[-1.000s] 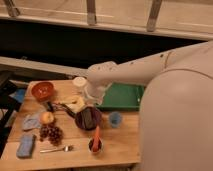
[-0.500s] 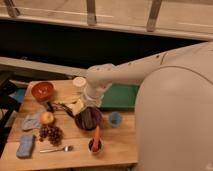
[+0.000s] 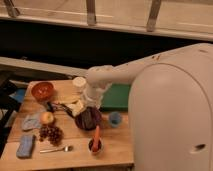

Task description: Wipe table surface with eraser

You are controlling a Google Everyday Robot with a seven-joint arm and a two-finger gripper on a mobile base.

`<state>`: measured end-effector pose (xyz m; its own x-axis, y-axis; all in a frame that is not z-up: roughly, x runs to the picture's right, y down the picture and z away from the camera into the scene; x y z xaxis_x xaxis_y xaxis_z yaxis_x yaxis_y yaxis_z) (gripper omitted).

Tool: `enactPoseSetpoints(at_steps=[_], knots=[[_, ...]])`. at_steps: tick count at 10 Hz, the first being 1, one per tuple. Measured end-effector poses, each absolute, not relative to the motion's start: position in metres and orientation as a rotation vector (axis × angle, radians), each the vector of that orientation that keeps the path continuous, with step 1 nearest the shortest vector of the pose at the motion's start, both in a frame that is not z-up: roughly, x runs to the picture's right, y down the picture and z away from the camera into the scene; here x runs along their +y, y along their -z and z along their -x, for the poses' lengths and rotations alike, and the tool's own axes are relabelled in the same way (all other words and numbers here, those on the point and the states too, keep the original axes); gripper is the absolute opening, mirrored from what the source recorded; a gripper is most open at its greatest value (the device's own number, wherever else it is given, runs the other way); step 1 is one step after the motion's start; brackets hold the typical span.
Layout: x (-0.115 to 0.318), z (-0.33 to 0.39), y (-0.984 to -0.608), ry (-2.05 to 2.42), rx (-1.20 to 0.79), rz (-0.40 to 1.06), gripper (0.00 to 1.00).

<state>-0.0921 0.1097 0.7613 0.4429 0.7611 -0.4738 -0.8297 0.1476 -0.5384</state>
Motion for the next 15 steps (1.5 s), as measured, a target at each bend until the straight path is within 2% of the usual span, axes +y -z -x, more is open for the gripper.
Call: enactPoseSetpoints(at_steps=[10, 14, 15], knots=[[0.151, 0.107, -0.795, -1.150, 0.167, 0.965, 0.80], [0.155, 0.113, -0.810, -1.174, 0.161, 0.980, 0.80], [0.155, 0.112, -0.813, -1.185, 0.161, 0.977, 0.77]])
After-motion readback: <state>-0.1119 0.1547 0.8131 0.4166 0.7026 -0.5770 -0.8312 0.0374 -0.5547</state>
